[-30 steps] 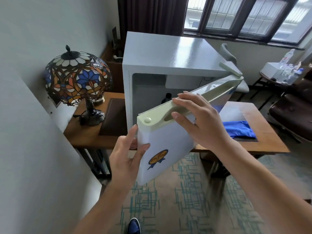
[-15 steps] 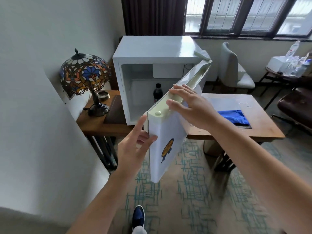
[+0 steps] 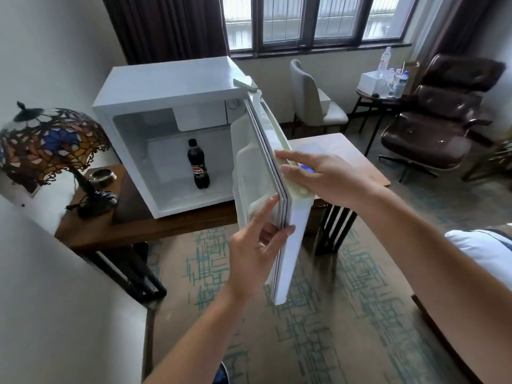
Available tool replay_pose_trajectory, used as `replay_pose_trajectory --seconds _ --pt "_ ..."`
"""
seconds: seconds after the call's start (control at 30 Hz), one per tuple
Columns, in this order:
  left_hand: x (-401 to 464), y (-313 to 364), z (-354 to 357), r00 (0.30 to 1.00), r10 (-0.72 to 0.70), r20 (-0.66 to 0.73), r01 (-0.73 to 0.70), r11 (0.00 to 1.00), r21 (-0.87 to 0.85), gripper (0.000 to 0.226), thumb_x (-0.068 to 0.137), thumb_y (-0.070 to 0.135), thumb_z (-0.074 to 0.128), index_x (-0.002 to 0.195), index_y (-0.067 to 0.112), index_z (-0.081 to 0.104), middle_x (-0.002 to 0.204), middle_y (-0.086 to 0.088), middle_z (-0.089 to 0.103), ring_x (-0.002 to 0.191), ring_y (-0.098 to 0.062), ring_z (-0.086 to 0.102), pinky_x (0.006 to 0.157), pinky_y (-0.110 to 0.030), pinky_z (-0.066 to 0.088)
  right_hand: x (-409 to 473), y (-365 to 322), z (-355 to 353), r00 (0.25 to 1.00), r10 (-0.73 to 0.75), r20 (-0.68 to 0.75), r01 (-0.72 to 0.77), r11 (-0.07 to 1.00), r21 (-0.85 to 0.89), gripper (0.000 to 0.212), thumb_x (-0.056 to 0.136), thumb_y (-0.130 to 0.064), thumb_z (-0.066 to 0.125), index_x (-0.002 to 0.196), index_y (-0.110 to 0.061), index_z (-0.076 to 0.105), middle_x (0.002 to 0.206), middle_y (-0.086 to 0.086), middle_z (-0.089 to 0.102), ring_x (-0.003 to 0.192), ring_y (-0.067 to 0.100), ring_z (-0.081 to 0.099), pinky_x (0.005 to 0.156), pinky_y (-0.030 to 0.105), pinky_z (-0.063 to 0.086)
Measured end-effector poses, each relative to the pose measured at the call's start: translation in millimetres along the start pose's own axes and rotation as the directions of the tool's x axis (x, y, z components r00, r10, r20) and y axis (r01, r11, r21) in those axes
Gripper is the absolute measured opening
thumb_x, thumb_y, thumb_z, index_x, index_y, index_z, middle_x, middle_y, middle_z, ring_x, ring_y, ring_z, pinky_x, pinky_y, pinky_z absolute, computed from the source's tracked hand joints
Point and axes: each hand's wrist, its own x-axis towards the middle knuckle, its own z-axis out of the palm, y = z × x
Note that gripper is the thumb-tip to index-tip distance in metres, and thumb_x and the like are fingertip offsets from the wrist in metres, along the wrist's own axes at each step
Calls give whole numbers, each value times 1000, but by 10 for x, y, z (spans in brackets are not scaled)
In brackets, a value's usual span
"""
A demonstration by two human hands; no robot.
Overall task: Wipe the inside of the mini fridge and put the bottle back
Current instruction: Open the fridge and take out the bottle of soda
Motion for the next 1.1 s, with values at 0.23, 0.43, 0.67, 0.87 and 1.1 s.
replay_pose_trajectory --seconds 0.23,0.43,0.67,0.87,1.1 --pt "69 157 623 999 24 -25 -24 999 25 60 92 36 75 147 28 52 81 -1 72 63 -10 70 70 -29 64 -126 359 -298 994 112 -3 -111 989 99 37 107 -38 53 143 -44 56 129 -21 58 118 -6 51 74 -13 32" --pt "110 220 716 1000 7 -7 -7 999 45 61 92 33 76 147 32 50 77 1 69 63 -11 69 68 -35 63 -143 405 -378 994 111 -10 -110 990 92 36 106 -36 55 141 -42 59 127 -15 62 111 -5 57 76 -8 37" --pt "214 193 30 999 38 31 -42 992 117 68 86 32 82 147 20 54 98 7 77 80 -5 75 76 -23 63 -141 38 -510 999 -29 -45 20 982 -190 56 103 -41 58 154 -45 38 168 -20 23 152 10 31 119 27 27" --pt "465 -56 -988 994 -13 -111 54 926 373 59 95 56 60 148 31 48 128 14 69 121 -4 64 106 -16 44 -57 -455 -115 981 -186 -49 165 946 -279 60 101 -48 57 156 -40 37 170 -21 15 155 11 26 118 30 29" --pt "855 -615 -1940 995 85 -52 -27 731 681 63 98 53 53 153 22 46 165 -3 36 159 -23 20 127 -48 23 446 -873 789 955 -271 -117 233 935 -269 75 99 -62 47 162 -43 12 173 -15 1 160 8 -1 126 33 12"
